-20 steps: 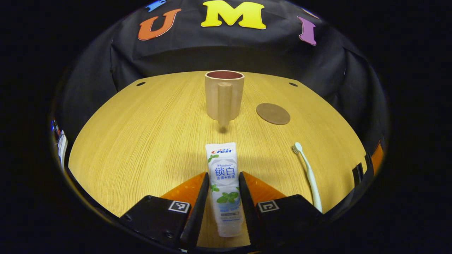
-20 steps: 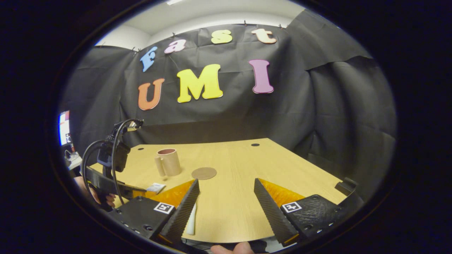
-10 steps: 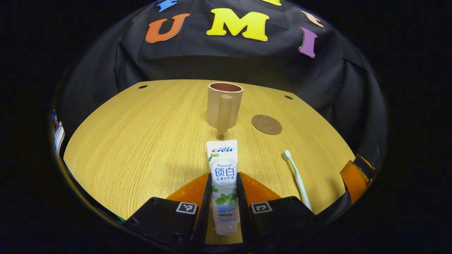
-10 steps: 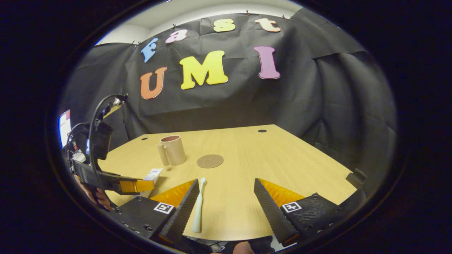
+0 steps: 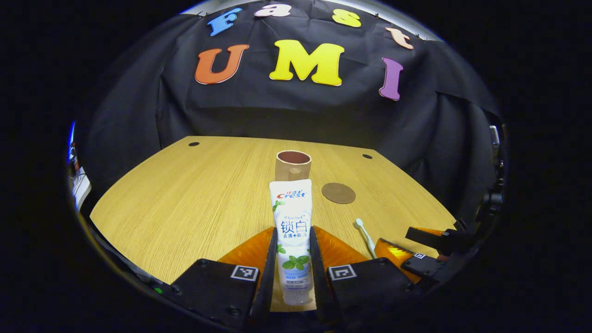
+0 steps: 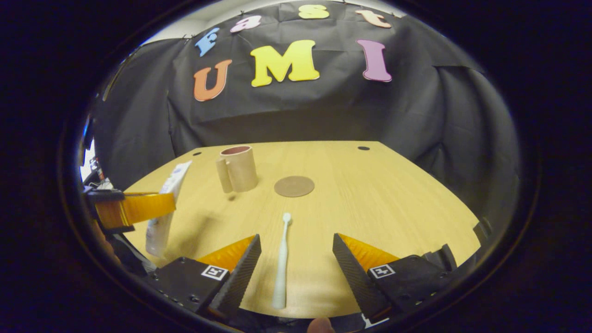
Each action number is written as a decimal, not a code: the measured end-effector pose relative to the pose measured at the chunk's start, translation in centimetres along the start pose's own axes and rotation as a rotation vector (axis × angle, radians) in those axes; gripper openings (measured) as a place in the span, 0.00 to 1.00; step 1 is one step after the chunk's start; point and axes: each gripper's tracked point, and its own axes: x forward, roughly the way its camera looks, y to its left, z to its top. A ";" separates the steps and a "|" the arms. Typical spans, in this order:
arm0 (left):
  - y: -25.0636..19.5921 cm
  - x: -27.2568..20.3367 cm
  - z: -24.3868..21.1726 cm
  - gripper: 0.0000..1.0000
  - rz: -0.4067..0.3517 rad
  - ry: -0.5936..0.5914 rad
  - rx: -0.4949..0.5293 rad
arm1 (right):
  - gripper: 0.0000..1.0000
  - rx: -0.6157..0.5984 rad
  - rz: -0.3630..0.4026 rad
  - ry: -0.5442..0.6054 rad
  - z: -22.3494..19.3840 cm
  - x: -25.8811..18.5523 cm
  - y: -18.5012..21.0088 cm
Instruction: Put the toothbrush and toothpaste on the desktop into the cup, then pick up the cup and place it on the coaster on the desktop.
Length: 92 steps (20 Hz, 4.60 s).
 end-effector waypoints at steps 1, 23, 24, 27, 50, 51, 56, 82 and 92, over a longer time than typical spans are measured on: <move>0.2 -0.3 0.5 0.41 0.005 -0.021 0.011 | 0.95 -0.009 -0.003 0.017 0.0 0.8 0.1; 0.9 -4.8 1.7 0.40 0.013 -0.137 0.015 | 0.00 0.063 0.018 0.139 -0.7 5.5 1.1; 0.8 -4.6 2.2 0.41 0.015 -0.144 0.025 | 0.00 0.059 0.019 0.117 0.0 5.1 0.7; 0.4 -4.2 4.7 0.41 0.020 -0.187 0.049 | 0.00 0.082 0.042 0.034 2.7 3.4 0.3; -0.7 10.7 15.6 0.42 0.019 -0.370 0.027 | 0.00 0.101 0.157 -0.239 9.2 -5.6 -3.5; -0.7 11.1 15.4 0.42 0.017 -0.361 0.023 | 0.00 0.101 0.158 -0.237 9.1 -5.6 -3.6; 0.1 12.5 14.4 0.43 0.033 -0.322 -0.001 | 0.00 0.118 0.152 -0.239 8.8 -5.3 -4.1; 1.5 9.3 15.1 0.99 0.091 -0.379 0.073 | 0.00 0.041 0.188 -0.237 9.9 -5.0 -0.9; 8.0 0.3 12.3 0.99 0.171 -0.454 0.022 | 0.00 -0.109 0.346 -0.414 22.1 -0.1 8.4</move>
